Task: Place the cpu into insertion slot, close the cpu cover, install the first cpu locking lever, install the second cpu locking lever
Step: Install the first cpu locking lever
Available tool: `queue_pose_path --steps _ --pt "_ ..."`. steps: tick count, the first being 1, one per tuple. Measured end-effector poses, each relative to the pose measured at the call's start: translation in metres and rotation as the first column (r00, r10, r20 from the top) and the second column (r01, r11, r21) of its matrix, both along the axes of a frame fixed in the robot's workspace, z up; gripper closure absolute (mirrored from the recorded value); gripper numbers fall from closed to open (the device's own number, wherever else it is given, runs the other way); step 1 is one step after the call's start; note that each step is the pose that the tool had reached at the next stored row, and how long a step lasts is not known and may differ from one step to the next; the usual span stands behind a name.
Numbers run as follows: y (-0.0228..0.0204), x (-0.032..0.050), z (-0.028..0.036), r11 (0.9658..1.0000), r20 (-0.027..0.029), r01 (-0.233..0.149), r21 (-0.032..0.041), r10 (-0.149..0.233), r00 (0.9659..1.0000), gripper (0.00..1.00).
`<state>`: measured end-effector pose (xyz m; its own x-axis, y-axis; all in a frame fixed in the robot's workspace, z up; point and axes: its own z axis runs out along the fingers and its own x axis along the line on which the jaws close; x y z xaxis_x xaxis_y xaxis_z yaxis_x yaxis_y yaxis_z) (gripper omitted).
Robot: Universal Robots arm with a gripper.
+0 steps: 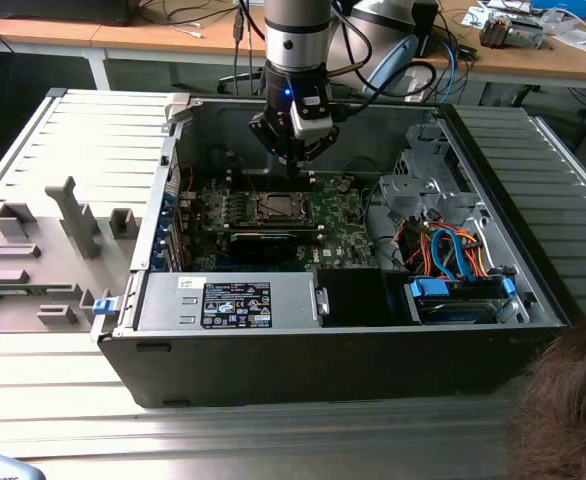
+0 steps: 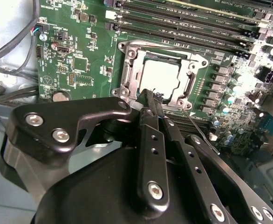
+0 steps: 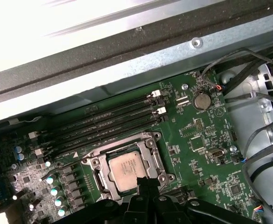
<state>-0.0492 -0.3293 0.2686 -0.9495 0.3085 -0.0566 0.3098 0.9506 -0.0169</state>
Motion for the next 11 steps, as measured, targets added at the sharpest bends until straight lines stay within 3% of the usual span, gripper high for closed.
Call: queue_pose_path --steps 11 --pt "0.0000 0.0000 0.0000 0.9997 0.0000 -0.023 0.0000 0.023 0.9997 0.89"
